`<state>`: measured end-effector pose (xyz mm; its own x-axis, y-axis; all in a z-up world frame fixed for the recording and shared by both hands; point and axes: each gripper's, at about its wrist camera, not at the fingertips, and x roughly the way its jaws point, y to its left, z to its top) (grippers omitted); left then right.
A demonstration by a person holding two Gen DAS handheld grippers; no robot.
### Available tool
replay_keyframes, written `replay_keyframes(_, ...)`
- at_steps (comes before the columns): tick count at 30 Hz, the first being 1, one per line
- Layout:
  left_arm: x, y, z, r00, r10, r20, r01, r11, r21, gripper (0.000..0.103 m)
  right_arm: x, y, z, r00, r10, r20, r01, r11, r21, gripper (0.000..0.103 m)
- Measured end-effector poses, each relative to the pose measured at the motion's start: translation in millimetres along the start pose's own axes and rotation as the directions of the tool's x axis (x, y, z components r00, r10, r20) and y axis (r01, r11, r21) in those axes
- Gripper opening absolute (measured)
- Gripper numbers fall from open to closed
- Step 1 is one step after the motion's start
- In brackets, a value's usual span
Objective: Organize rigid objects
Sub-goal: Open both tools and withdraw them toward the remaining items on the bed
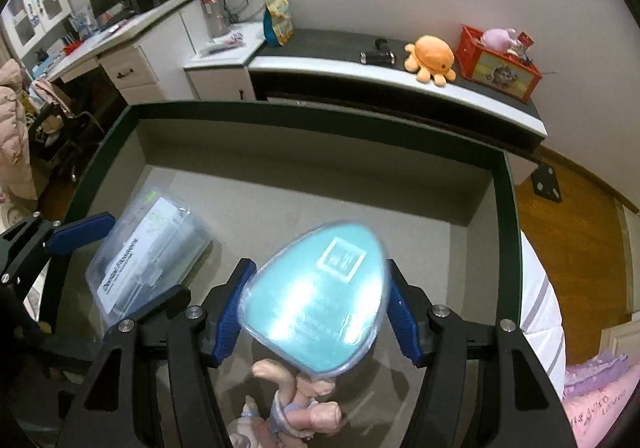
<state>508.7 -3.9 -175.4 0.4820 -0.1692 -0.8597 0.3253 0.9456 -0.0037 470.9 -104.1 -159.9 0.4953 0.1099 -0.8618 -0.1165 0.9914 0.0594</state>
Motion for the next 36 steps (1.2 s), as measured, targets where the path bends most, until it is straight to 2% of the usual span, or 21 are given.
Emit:
replay_keyframes(1,-4.2,0.9,-1.2,1.0,-0.004,0.009,0.004,1.0,-0.001,0.092,-5.1,-0.2,-0.6,1.0,0.017,0.02,-0.017,1.0,0.006,0.068)
replay_keyframes(2,-7.7,1.7,-2.4,1.0,-0.008,0.017,0.008,1.0,0.0,0.095,-12.4,-0.5,-0.8,0.998,0.051,0.048,-0.051,0.999,0.012,0.08)
replay_keyframes(3,-12.4,1.9,-3.5,1.0,-0.009,0.028,0.009,1.0,0.001,0.1,-18.4,0.2,-1.5,0.995,0.066,0.068,-0.068,0.998,0.015,0.086)
replay_keyframes(7,-49.7,3.8,-13.2,0.994,0.005,0.112,-0.005,1.0,0.002,0.102,-50.3,5.0,-8.9,0.987,0.083,0.138,-0.085,0.996,0.012,0.086)
replay_keyframes(9,-78.0,4.3,-23.0,0.984,0.014,0.18,-0.013,1.0,-0.002,0.103,-75.2,7.5,-19.5,0.976,0.1,0.196,-0.103,0.995,0.009,0.086)
replay_keyframes(11,-111.8,7.1,-38.1,0.966,0.013,0.259,-0.012,1.0,-0.004,0.103,-101.8,7.5,-32.8,0.956,0.125,0.267,-0.132,0.991,0.007,0.086)
replay_keyframes(13,-141.7,11.9,-57.0,0.944,0.01,0.33,-0.007,1.0,-0.012,0.103,-134.3,5.1,-54.4,0.92,0.152,0.36,-0.164,0.986,0.005,0.086)
replay_keyframes(14,-157.6,14.5,-68.2,0.931,0.007,0.365,-0.001,1.0,-0.015,0.103,-145.2,3.0,-64.6,0.906,0.167,0.389,-0.183,0.983,0.005,0.089)
replay_keyframes(15,-171.9,17.4,-79.5,0.917,0.014,0.398,-0.003,1.0,-0.027,0.103,-156.5,0.3,-78.2,0.894,0.175,0.412,-0.198,0.98,0.013,0.098)
replay_keyframes(16,-181.6,19.8,-88.4,0.907,0.022,0.42,-0.007,0.999,-0.037,0.103,-161.9,-0.8,-86.6,0.889,0.177,0.423,-0.202,0.979,0.014,0.103)
replay_keyframes(18,-202.2,22.8,-111.5,0.886,0.03,0.463,-0.008,0.999,-0.05,0.103,-173.4,-1.7,-111.5,0.88,0.179,0.439,-0.204,0.979,0.009,0.103)
replay_keyframes(21,-221.0,23.5,-143.4,0.869,0.036,0.493,-0.006,0.998,-0.063,0.103,-183.7,-1.3,-142.2,0.879,0.169,0.445,-0.196,0.98,0.015,0.103)
replay_keyframes(24,-231.7,20.8,-171.1,0.861,0.056,0.506,-0.016,0.996,-0.083,0.103,-200.3,-0.5,-174.4,0.867,0.163,0.47,-0.192,0.981,0.014,0.103)
replay_keyframes(29,-238.0,4.2,-225.0,0.834,0.123,0.538,-0.07,0.991,-0.118,0.103,-229.0,3.3,-232.3,0.814,0.132,0.566,-0.169,0.986,0.013,0.103)
replay_keyframes(31,-235.0,-5.1,-243.4,0.835,0.133,0.534,-0.083,0.99,-0.117,0.103,-232.0,7.9,-254.4,0.808,0.106,0.58,-0.135,0.991,0.006,0.103)
replay_keyframes(36,-218.5,-45.0,-276.8,0.864,0.075,0.498,-0.032,0.995,-0.094,0.103,-220.6,9.9,-291.4,0.834,0.028,0.551,-0.062,0.997,0.044,0.103)
